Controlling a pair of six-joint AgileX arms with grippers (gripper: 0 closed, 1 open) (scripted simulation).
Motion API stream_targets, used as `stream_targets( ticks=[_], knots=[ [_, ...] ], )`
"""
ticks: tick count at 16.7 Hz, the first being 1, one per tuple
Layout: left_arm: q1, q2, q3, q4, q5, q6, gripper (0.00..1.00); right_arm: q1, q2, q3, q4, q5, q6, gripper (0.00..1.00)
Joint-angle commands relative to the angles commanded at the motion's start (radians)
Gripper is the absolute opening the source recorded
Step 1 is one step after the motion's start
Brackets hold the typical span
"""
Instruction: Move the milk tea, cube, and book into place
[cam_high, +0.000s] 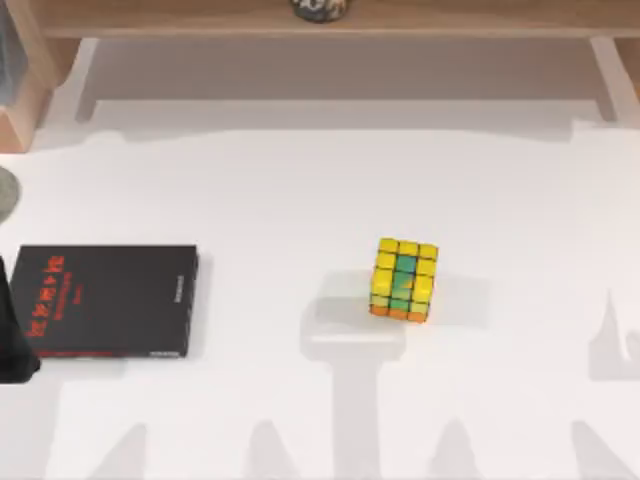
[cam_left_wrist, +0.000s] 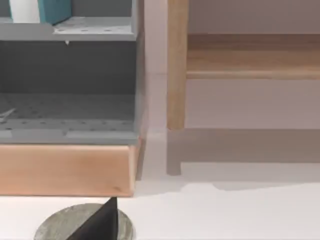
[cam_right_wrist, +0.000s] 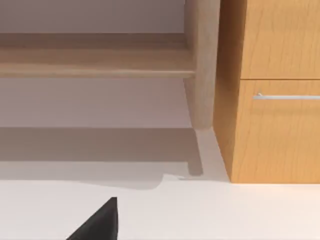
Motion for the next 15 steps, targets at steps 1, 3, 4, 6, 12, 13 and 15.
stream_targets(
  ticks=[1, 3, 4, 6, 12, 13, 15],
  knots=[
    [0.000, 0.000, 0.000, 0.000, 0.000, 0.000, 1.00, 0.000, 0.000, 0.000, 0.000, 0.000, 0.000, 1.00],
    [-0.004, 0.010, 0.009, 0.005, -0.004, 0.000, 1.00, 0.000, 0.000, 0.000, 0.000, 0.000, 0.000, 1.00],
    [-0.013, 0.031, 0.027, 0.015, -0.012, 0.000, 1.00, 0.000, 0.000, 0.000, 0.000, 0.000, 0.000, 1.00],
    [-0.044, 0.104, 0.089, 0.049, -0.040, 0.000, 1.00, 0.000, 0.000, 0.000, 0.000, 0.000, 0.000, 1.00],
    [-0.206, 0.569, 0.416, 0.230, -0.188, 0.001, 1.00, 0.000, 0.000, 0.000, 0.000, 0.000, 0.000, 1.00],
    [-0.239, 0.674, 0.483, 0.267, -0.218, 0.001, 1.00, 0.000, 0.000, 0.000, 0.000, 0.000, 0.000, 1.00],
    [-0.307, 0.896, 0.621, 0.343, -0.281, 0.002, 1.00, 0.000, 0.000, 0.000, 0.000, 0.000, 0.000, 1.00]
  ],
)
